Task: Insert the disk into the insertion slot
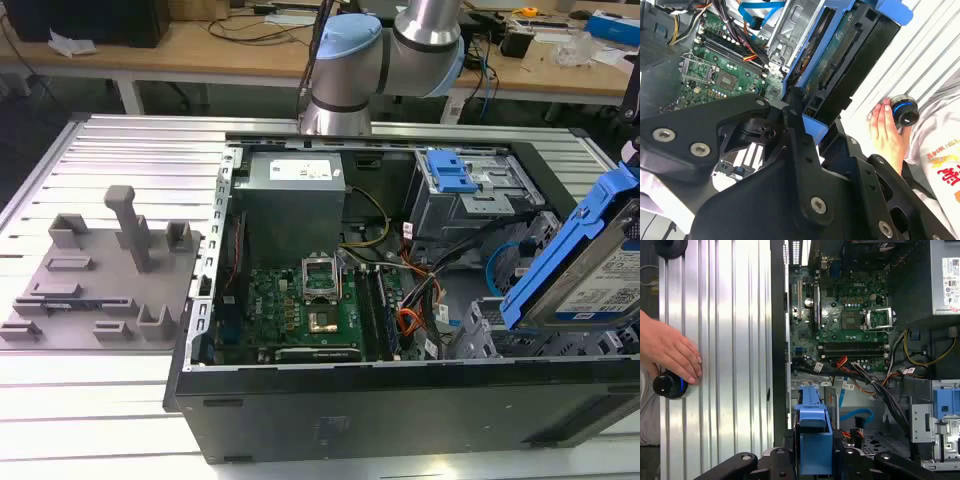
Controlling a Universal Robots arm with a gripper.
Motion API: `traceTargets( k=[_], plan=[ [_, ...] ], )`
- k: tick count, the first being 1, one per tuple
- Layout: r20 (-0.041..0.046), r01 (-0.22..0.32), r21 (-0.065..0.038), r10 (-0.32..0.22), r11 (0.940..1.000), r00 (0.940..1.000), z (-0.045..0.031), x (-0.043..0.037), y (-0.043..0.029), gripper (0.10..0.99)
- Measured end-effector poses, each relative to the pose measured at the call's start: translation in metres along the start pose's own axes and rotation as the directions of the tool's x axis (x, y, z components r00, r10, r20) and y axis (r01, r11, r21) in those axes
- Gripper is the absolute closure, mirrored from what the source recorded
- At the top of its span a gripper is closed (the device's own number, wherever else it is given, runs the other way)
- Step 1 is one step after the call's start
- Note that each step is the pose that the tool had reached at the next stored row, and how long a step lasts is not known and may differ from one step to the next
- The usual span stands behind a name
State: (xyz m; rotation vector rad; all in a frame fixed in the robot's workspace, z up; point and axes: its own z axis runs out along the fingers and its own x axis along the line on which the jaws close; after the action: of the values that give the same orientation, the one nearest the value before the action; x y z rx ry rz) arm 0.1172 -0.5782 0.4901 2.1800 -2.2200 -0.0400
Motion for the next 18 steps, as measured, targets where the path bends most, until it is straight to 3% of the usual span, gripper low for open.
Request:
traceTargets(
  k=[15,18],
  plan=[
    [0.0,0.0,0.0,0.0,1.0,1.0,0.0,0.0,0.0,0.722],
    [0.0147,0.001,0.0,-0.001,1.0,0.9999,0.0,0.0001,0.0,0.722]
  ],
)
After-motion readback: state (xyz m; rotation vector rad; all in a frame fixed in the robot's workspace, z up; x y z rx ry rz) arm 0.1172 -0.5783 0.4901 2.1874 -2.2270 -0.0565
